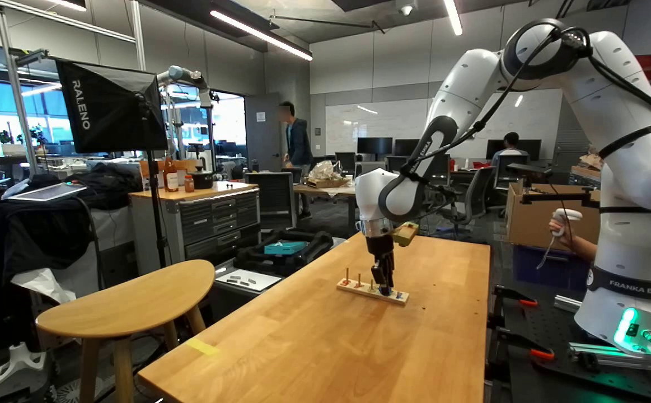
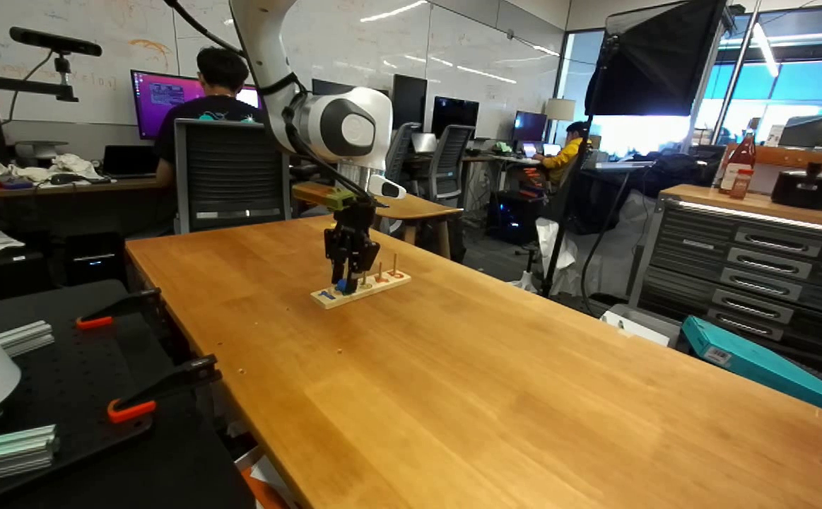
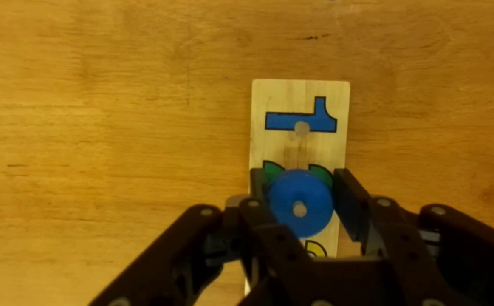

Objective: Put the blue disc on the table

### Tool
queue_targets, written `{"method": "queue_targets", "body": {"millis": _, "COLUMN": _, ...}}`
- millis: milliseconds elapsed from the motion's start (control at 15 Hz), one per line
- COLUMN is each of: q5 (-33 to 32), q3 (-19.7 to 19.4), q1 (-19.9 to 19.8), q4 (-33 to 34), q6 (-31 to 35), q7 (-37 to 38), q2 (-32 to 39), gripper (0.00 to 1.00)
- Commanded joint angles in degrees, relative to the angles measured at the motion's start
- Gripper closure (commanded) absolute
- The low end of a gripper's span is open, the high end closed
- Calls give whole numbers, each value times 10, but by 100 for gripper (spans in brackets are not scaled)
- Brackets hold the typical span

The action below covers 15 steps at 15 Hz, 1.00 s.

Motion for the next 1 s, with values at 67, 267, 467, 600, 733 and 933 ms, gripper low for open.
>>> {"method": "queue_targets", "body": {"millis": 67, "q5": 30, "q3": 13, "q1": 20, "q4": -5, "q6": -31, "q7": -16, "q2": -53, "gripper": 82}}
{"method": "queue_targets", "body": {"millis": 267, "q5": 37, "q3": 16, "q1": 29, "q4": -4, "q6": -47, "q7": -12, "q2": -75, "gripper": 82}}
{"method": "queue_targets", "body": {"millis": 467, "q5": 19, "q3": -2, "q1": 34, "q4": 0, "q6": -59, "q7": 10, "q2": -93, "gripper": 82}}
{"method": "queue_targets", "body": {"millis": 600, "q5": 2, "q3": -24, "q1": 30, "q4": 5, "q6": -57, "q7": 25, "q2": -96, "gripper": 82}}
{"method": "queue_targets", "body": {"millis": 733, "q5": -11, "q3": -47, "q1": 24, "q4": 8, "q6": -57, "q7": 36, "q2": -91, "gripper": 82}}
{"method": "queue_targets", "body": {"millis": 933, "q5": -26, "q3": -74, "q1": 16, "q4": 11, "q6": -58, "q7": 49, "q2": -73, "gripper": 82}}
